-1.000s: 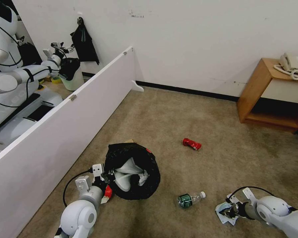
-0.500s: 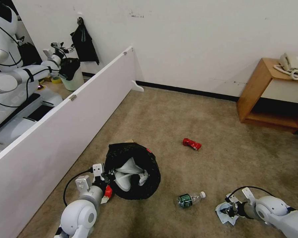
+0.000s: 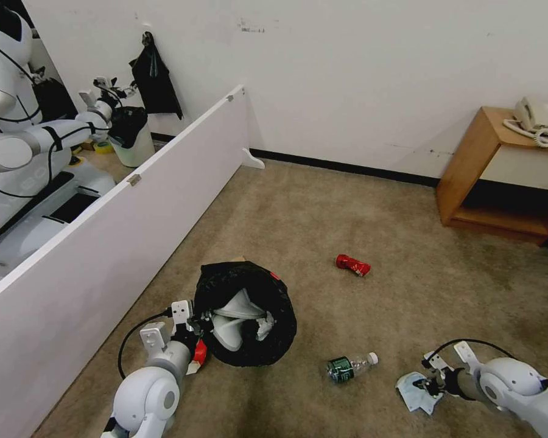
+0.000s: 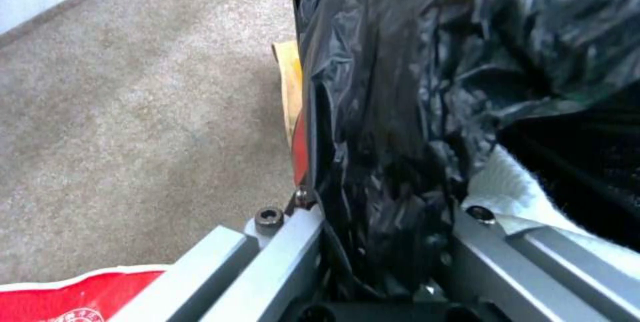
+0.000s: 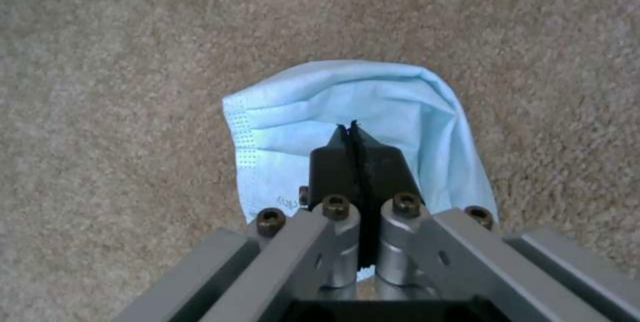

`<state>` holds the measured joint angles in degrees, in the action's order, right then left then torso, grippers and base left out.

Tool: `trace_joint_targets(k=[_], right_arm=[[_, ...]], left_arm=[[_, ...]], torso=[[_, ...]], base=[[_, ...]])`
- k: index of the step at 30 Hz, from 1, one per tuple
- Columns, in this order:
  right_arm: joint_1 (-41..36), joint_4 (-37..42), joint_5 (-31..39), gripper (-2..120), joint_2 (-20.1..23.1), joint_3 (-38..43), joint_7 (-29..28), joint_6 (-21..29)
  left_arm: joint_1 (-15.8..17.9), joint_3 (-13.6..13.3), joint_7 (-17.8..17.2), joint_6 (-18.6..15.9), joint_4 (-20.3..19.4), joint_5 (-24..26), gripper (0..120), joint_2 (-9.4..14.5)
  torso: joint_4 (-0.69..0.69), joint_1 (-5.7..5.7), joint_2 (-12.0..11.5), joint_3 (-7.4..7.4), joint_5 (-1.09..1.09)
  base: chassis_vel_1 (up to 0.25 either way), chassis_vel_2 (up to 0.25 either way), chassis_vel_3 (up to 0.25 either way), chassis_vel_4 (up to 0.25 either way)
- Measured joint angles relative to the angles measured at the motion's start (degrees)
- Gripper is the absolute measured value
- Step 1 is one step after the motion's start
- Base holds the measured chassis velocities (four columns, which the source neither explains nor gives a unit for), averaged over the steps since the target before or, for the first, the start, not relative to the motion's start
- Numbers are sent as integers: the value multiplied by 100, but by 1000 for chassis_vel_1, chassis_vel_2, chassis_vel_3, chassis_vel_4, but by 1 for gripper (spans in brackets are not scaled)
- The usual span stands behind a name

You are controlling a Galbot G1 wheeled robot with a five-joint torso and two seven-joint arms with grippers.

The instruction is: Pick up the trash bin, then pick up the garbage from the floor and place it into the trash bin.

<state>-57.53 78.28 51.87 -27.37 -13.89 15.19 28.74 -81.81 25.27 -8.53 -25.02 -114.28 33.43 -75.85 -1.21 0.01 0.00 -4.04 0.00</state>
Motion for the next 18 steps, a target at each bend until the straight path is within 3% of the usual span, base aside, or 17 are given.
trace_joint_targets(k=[8, 18], right_arm=[[-20, 74, 8, 2, 77, 18, 7, 7], [-185, 237, 29, 40, 314, 208, 116, -8]], left_arm=[[6, 6, 2, 0, -4, 6, 0, 19], [28, 4, 12, 0, 4, 12, 0, 31]], torso=[[0, 0, 0, 0, 0], [0, 0, 0, 0, 0]], base=[[0, 0, 0, 0], [0, 0, 0, 0]])
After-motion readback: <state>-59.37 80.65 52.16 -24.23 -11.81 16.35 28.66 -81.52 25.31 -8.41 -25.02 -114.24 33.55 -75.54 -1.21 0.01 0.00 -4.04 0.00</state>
